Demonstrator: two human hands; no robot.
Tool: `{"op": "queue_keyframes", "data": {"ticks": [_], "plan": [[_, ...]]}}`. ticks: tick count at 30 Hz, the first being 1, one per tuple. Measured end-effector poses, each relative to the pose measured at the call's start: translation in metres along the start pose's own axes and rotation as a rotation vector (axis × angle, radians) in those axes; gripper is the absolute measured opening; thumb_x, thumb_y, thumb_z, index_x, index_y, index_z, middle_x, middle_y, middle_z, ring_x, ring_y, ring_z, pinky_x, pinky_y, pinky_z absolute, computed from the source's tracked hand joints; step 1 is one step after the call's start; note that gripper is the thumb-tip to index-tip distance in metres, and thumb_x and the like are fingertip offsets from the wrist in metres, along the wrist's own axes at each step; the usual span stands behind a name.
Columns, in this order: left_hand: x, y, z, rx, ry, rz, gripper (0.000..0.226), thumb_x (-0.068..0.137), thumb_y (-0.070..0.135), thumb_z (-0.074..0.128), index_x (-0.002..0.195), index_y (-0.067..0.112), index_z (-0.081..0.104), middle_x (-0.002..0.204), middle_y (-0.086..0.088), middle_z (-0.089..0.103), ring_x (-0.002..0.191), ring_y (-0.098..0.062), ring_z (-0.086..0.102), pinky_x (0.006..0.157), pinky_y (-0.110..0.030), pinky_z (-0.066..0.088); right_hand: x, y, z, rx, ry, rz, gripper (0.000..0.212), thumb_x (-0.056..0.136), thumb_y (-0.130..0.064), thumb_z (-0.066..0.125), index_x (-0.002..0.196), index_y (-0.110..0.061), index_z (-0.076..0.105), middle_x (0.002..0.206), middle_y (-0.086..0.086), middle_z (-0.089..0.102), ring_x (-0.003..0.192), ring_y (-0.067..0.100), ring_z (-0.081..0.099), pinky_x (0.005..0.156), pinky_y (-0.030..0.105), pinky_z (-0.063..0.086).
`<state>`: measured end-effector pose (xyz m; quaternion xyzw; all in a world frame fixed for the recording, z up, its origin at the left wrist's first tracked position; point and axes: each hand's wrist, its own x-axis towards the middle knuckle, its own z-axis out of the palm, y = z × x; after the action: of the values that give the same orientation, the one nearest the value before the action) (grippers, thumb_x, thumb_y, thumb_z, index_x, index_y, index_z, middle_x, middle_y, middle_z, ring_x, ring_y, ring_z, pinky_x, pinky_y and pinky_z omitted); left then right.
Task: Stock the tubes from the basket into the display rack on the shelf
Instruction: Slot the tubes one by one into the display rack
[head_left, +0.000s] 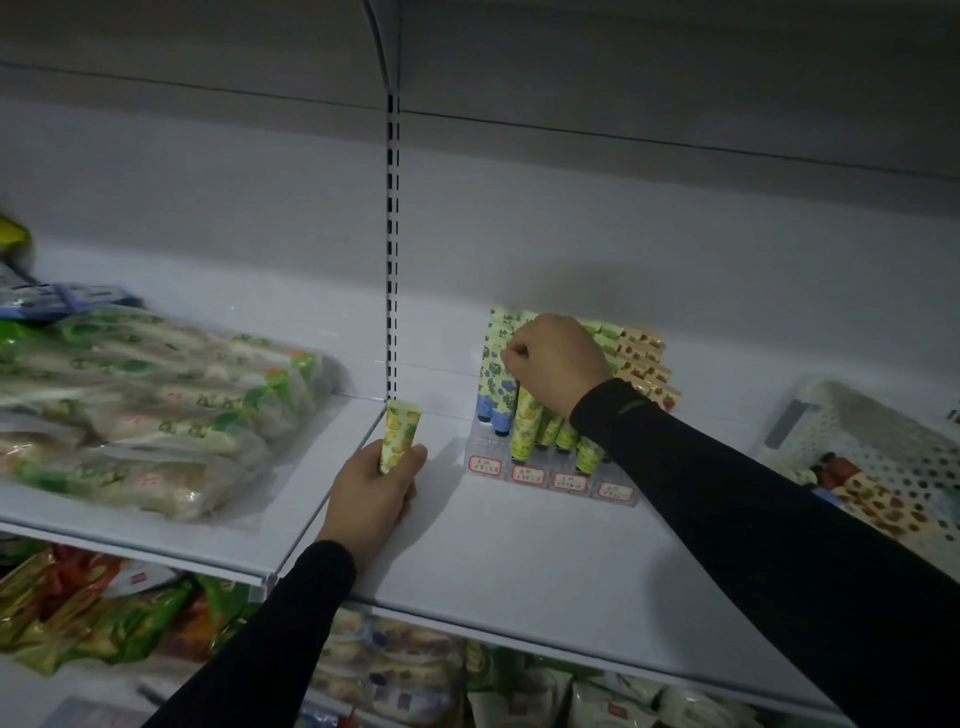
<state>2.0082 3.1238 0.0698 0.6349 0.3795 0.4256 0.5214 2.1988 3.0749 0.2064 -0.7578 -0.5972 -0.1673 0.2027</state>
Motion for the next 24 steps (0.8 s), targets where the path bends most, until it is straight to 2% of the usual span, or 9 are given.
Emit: {"op": "queue_keyframes", "data": {"ticks": [4,6,11,14,17,19,24], "plan": [[0.0003,-0.0009,-0.0005,-0.003,0.001,-0.003,0.033,0.095,0.027,0.062,0.07,0.008,0.051,0.052,-0.001,0.051,0.046,-0.015,0.043,0.046,-0.024,0.038,-0.0013,0.0002,0.0017,-0.021,-0.026,0.024,0.033,0.089,-0.016,0.05,0.057,-0.007,0.054,0.057,0.007,0.048,0.053,0.021,0.044,0.06,0.032,0.049],[0.0002,-0.001,-0.0004,-0.005,0.002,-0.004,0.034,0.095,0.027,0.062,0.07,0.008,0.051,0.052,-0.001,0.051,0.045,-0.015,0.043,0.045,-0.023,0.038,-0.0026,0.0007,0.0032,-0.023,-0.013,0.034,0.034,0.088,-0.015,0.05,0.055,-0.008,0.051,0.057,0.006,0.046,0.053,0.021,0.044,0.064,0.035,0.053],[-0.0006,-0.0003,-0.0002,0.002,0.003,-0.004,0.034,0.095,0.027,0.061,0.069,0.008,0.051,0.051,-0.001,0.051,0.044,-0.014,0.043,0.044,-0.022,0.038,-0.0047,0.0033,0.0034,-0.041,0.001,0.042,0.033,0.089,-0.016,0.05,0.057,-0.012,0.05,0.077,0.004,0.048,0.073,0.023,0.053,0.065,0.031,0.045],[-0.0008,0.0004,0.0001,0.006,0.003,0.0,0.033,0.095,0.027,0.061,0.07,0.008,0.051,0.052,-0.001,0.051,0.045,-0.015,0.043,0.045,-0.022,0.038,-0.0038,0.0053,0.0031,-0.054,-0.005,0.048,0.039,0.088,-0.015,0.05,0.05,-0.015,0.039,0.068,0.001,0.04,0.068,0.021,0.048,0.061,0.028,0.036],[-0.0008,0.0006,0.0002,0.004,0.001,0.001,0.032,0.095,0.026,0.061,0.07,0.008,0.051,0.052,-0.001,0.051,0.046,-0.015,0.042,0.046,-0.023,0.038,-0.001,0.0048,0.0016,-0.019,-0.031,0.087,0.042,0.086,-0.012,0.051,0.048,-0.013,0.034,0.055,0.001,0.032,0.05,0.016,0.035,0.058,0.028,0.035],[-0.0005,0.0001,0.0004,-0.004,-0.002,-0.002,0.032,0.095,0.026,0.062,0.071,0.008,0.051,0.053,-0.002,0.05,0.046,-0.015,0.042,0.047,-0.024,0.038,0.0011,0.0046,0.0001,-0.007,-0.05,0.115,0.043,0.086,-0.012,0.052,0.048,-0.014,0.033,0.052,0.001,0.03,0.046,0.013,0.029,0.058,0.028,0.036],[-0.0013,0.0,0.0012,-0.006,0.003,-0.008,0.031,0.094,0.026,0.063,0.071,0.009,0.053,0.053,0.0,0.051,0.046,-0.014,0.042,0.045,-0.023,0.038,0.0049,0.0041,0.0027,0.014,-0.07,0.17,0.042,0.086,-0.012,0.055,0.049,-0.014,0.036,0.051,0.0,0.034,0.046,0.013,0.033,0.059,0.028,0.042]]}}
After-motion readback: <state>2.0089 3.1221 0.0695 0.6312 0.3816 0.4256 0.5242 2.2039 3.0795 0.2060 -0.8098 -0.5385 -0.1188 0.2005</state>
